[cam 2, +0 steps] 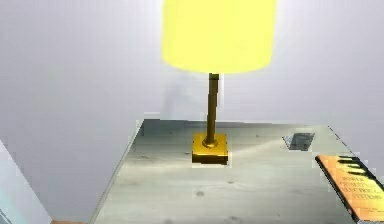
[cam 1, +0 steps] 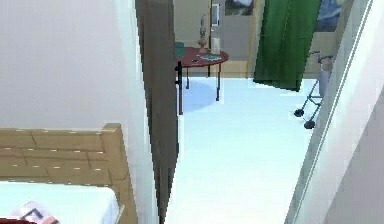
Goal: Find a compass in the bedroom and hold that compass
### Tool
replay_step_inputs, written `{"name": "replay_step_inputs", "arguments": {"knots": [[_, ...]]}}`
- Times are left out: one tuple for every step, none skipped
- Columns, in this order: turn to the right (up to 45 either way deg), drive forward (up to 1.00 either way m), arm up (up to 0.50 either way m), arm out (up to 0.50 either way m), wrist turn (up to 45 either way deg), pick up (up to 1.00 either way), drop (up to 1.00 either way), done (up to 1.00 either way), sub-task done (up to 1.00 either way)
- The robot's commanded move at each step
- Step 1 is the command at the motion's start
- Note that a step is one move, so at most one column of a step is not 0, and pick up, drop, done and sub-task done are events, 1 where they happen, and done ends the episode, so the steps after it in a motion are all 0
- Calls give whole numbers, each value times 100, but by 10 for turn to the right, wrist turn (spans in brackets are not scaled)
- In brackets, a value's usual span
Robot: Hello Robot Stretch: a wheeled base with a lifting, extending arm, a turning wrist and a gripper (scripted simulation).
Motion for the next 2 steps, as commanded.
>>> {"name": "replay_step_inputs", "arguments": {"knots": [[60,0,0,0,0,0,0,0,0],[0,25,0,0,0,0,0,0,0]]}}
